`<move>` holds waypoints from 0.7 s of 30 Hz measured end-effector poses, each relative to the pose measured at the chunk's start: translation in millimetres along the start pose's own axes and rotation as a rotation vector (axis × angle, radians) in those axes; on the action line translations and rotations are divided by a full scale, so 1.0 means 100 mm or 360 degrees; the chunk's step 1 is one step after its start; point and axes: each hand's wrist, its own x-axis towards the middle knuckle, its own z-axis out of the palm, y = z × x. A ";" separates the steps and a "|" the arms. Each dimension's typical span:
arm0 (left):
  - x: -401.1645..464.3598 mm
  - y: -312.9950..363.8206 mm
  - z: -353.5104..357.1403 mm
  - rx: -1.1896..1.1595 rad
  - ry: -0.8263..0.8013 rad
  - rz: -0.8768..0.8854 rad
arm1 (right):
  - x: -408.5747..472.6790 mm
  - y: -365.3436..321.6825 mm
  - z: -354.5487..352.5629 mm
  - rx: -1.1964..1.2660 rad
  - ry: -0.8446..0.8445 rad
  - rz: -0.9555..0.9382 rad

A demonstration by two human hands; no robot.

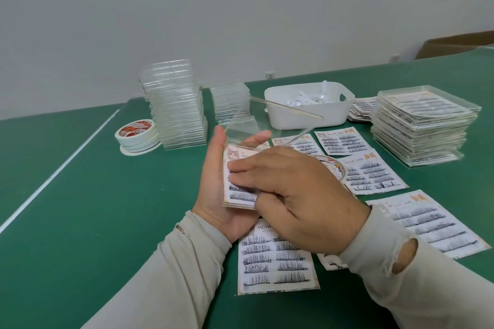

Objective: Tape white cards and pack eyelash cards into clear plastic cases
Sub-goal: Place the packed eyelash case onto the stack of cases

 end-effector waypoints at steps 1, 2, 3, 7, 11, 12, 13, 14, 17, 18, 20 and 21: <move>0.00 0.02 -0.01 -0.0032 0.0005 0.0015 | -0.01 0.01 0.00 0.0097 0.0022 0.0035; -0.01 0.04 -0.02 -0.0067 0.0005 0.0037 | -0.02 0.03 -0.02 0.0192 0.0067 0.0086; -0.01 0.07 -0.03 -0.0099 0.0006 0.0064 | -0.03 0.06 -0.05 0.0220 0.0137 0.0126; -0.02 0.12 -0.05 -0.0131 0.0038 0.0134 | -0.03 0.14 -0.09 -0.0141 0.0212 0.0100; -0.02 0.15 -0.03 -0.0178 0.0034 0.0210 | -0.02 0.15 -0.08 0.0243 0.0515 0.0290; -0.02 0.16 -0.03 -0.0203 0.0037 0.0236 | -0.01 0.18 -0.11 0.0411 0.0679 0.0444; -0.02 0.17 -0.02 -0.0226 0.0038 0.0257 | 0.01 0.21 -0.14 0.0538 0.0812 0.0614; -0.02 0.18 -0.02 -0.0247 0.0034 0.0267 | 0.02 0.24 -0.16 0.0630 0.0882 0.0782; -0.04 0.20 0.01 -0.0236 0.0090 0.0264 | 0.04 0.25 -0.14 0.0778 0.0784 0.1100; -0.05 0.20 0.02 -0.0194 0.0125 0.0277 | 0.04 0.23 -0.13 0.0814 0.0722 0.1113; -0.04 0.17 0.04 -0.0068 0.0205 0.0346 | 0.04 0.15 -0.12 0.0885 0.0532 0.1044; -0.04 0.15 0.05 0.0014 0.0243 0.0401 | 0.04 0.11 -0.12 0.0887 0.0388 0.1009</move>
